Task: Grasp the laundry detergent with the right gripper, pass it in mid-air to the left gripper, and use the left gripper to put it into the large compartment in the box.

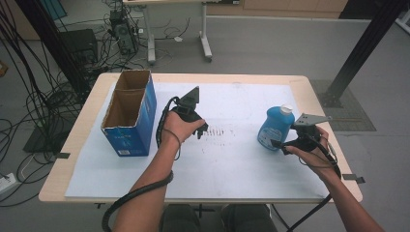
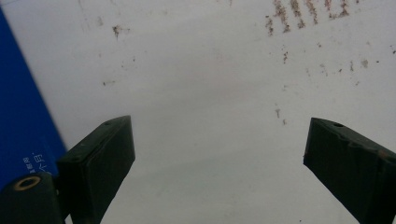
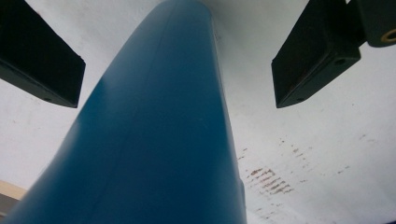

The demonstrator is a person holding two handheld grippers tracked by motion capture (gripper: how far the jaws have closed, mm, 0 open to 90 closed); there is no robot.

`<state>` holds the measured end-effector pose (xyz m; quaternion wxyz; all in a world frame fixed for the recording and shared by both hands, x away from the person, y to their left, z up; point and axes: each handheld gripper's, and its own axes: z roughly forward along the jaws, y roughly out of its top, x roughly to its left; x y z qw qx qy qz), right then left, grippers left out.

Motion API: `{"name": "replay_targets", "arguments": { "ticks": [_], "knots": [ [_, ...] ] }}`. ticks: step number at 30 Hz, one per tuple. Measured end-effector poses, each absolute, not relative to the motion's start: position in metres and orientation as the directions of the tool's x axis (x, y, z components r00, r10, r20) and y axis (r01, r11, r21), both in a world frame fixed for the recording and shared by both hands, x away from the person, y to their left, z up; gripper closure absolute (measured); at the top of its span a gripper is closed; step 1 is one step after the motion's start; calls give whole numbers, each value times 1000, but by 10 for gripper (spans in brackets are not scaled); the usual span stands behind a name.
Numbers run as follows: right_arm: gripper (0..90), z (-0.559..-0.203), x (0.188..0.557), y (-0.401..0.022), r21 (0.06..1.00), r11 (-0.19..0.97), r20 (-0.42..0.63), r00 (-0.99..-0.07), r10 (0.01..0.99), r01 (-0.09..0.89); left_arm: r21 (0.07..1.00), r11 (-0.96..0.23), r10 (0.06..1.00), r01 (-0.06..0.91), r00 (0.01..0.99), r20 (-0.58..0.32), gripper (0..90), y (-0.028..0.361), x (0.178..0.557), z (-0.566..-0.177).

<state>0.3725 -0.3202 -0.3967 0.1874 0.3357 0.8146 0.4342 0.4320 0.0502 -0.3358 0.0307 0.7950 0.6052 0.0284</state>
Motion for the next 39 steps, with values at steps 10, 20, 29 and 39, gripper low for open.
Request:
{"name": "replay_targets", "arguments": {
  "ticks": [10, 20, 29, 39],
  "knots": [
    [21, -408, 375, -318, 854, 363, -3, -695, 719, 372, 82, -270, 963, 959, 271, 3, 92, 48, 432, -337],
    [20, -412, 378, -317, 871, 340, 0, -692, 722, 355, 86, -271, 962, 959, 272, -1, 92, 48, 433, -337],
    [18, -412, 378, -316, 878, 336, -3, -698, 716, 341, 91, -274, 961, 958, 275, -6, 92, 47, 433, -336],
    [17, -412, 377, -315, 884, 331, -3, -704, 711, 330, 93, -272, 962, 958, 274, -10, 92, 45, 432, -335]
  ]
}}
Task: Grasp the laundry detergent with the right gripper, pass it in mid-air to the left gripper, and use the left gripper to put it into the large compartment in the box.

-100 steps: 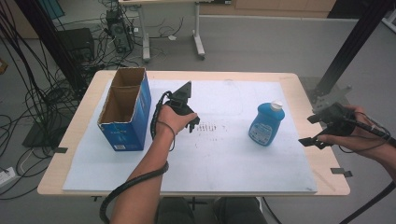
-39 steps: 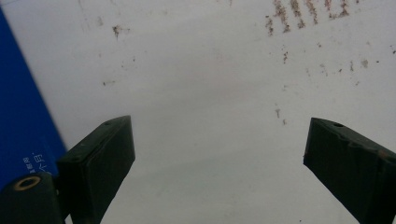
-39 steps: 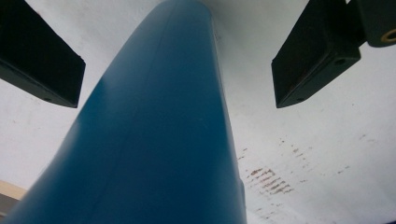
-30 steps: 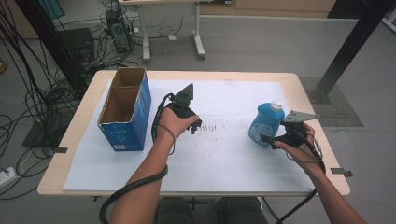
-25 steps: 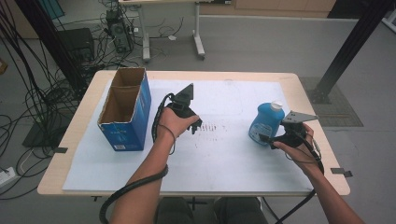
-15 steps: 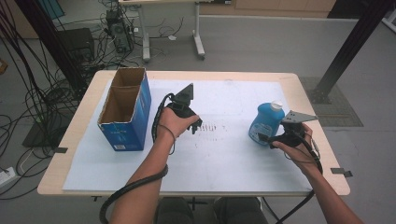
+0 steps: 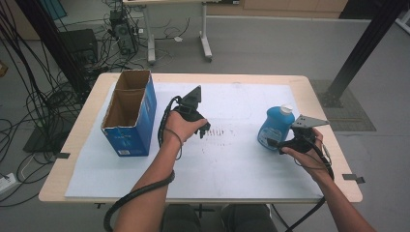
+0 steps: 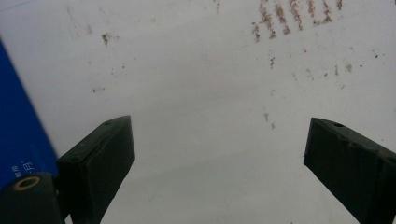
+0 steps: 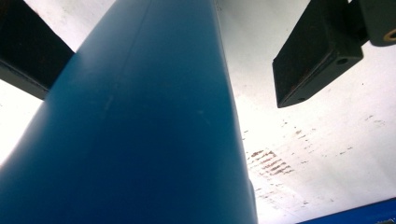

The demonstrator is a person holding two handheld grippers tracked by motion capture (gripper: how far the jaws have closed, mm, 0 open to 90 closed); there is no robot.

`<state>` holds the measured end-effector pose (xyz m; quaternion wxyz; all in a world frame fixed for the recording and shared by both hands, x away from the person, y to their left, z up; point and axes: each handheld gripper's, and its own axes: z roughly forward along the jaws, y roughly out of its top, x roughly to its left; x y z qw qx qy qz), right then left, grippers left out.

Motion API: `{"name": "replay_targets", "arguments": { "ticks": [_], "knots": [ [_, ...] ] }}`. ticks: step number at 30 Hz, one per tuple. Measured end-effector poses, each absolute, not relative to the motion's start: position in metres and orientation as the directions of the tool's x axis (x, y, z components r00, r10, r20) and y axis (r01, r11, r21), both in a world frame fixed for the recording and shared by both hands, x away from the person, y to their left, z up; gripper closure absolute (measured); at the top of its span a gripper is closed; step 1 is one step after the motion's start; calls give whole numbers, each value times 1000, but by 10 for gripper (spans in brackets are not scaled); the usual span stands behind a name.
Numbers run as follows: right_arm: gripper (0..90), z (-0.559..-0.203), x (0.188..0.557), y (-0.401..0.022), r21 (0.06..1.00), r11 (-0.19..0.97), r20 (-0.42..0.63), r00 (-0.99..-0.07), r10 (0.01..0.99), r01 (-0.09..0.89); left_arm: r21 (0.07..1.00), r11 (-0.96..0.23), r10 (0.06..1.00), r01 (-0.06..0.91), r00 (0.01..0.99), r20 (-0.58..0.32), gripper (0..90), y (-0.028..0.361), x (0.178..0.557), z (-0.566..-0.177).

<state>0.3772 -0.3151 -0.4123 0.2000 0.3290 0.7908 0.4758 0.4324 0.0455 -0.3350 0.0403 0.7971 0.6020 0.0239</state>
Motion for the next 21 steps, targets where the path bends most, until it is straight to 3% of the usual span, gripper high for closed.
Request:
{"name": "replay_targets", "arguments": {
  "ticks": [21],
  "knots": [
    [16, -413, 376, -315, 894, 316, 4, -712, 702, 316, 100, -274, 961, 957, 276, -14, 92, 46, 433, -333]
  ]
}}
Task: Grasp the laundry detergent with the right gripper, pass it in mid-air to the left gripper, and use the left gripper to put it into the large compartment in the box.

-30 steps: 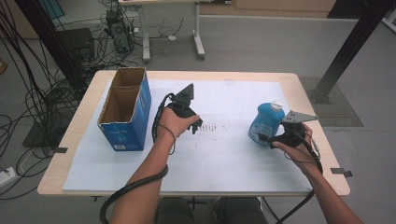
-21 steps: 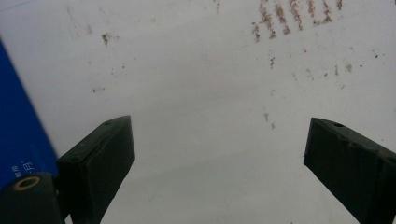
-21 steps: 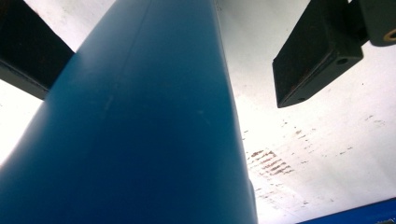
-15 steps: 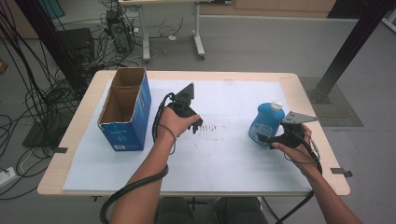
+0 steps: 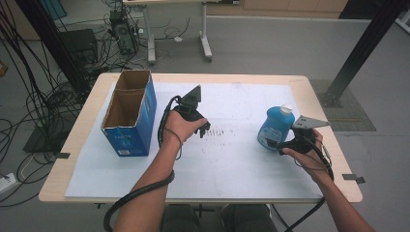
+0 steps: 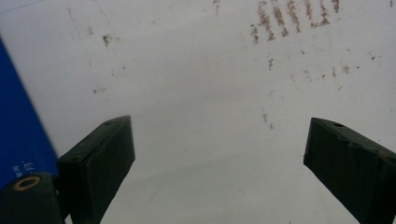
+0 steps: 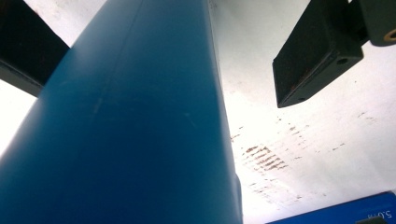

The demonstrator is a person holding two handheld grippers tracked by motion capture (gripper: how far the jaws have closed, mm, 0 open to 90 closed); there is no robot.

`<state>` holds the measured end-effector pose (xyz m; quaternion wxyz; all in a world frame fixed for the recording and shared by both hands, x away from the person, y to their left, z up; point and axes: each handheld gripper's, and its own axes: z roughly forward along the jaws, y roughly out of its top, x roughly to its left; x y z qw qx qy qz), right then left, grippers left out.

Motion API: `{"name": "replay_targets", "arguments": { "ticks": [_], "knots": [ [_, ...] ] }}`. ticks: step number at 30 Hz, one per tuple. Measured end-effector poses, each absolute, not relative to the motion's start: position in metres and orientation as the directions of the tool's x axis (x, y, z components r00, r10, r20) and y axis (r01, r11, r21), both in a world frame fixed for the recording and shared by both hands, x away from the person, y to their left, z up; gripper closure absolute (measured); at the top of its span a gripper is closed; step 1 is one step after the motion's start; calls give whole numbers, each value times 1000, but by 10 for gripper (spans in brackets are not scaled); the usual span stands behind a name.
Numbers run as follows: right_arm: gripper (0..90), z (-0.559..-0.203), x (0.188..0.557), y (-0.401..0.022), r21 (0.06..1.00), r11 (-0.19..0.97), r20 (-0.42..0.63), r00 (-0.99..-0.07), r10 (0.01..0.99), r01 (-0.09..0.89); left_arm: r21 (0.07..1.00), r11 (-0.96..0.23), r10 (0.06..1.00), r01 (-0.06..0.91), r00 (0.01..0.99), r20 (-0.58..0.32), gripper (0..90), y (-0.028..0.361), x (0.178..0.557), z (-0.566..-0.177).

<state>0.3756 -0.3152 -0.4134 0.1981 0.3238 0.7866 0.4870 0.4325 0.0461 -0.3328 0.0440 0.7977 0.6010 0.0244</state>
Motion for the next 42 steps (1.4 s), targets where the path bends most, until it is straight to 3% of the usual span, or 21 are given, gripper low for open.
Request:
{"name": "replay_targets", "arguments": {
  "ticks": [42],
  "knots": [
    [16, -414, 374, -315, 899, 315, 2, -722, 692, 304, 109, -272, 961, 956, 276, -24, 92, 46, 433, -330]
  ]
}}
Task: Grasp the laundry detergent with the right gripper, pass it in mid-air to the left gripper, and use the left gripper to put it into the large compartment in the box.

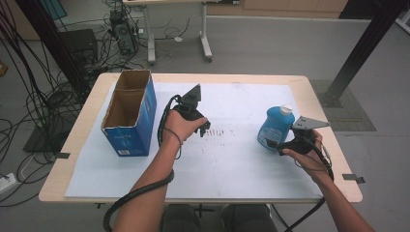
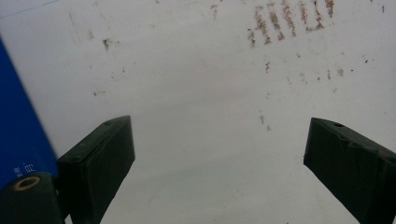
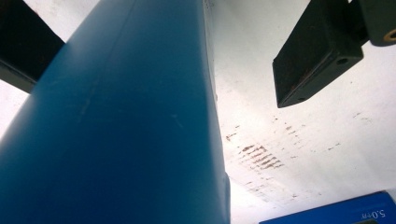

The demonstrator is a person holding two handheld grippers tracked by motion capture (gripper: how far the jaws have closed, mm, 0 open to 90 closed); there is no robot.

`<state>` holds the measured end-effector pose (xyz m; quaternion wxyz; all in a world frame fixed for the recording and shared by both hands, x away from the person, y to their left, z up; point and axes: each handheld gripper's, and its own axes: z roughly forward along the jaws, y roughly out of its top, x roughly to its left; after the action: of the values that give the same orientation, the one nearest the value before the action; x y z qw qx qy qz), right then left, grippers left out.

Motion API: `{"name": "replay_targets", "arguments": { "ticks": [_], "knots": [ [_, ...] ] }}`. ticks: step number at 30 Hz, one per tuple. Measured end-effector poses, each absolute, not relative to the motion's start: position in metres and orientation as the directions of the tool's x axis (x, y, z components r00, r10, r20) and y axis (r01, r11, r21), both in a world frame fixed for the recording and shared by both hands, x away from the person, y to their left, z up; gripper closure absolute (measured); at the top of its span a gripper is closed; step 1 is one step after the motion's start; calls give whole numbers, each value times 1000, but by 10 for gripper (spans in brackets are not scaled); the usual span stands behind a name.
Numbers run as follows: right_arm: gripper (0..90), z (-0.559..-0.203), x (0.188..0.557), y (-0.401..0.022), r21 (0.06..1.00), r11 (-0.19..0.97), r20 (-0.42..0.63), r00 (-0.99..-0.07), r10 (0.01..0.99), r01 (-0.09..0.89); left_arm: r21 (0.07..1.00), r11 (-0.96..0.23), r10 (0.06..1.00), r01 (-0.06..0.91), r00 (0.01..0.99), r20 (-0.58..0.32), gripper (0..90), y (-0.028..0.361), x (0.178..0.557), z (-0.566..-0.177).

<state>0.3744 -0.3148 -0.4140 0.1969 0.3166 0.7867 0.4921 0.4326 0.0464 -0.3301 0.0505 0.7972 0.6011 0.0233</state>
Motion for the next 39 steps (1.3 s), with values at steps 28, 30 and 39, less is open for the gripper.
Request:
{"name": "replay_targets", "arguments": {
  "ticks": [28, 30, 39],
  "knots": [
    [16, -416, 374, -315, 899, 315, 2, -720, 693, 306, 115, -276, 959, 954, 281, -27, 91, 46, 433, -330],
    [16, -416, 374, -315, 899, 315, 2, -720, 694, 305, 116, -276, 959, 954, 281, -27, 91, 46, 433, -330],
    [21, -416, 374, -316, 900, 312, 3, -720, 694, 305, 119, -276, 959, 954, 282, -29, 91, 46, 434, -330]
  ]
}}
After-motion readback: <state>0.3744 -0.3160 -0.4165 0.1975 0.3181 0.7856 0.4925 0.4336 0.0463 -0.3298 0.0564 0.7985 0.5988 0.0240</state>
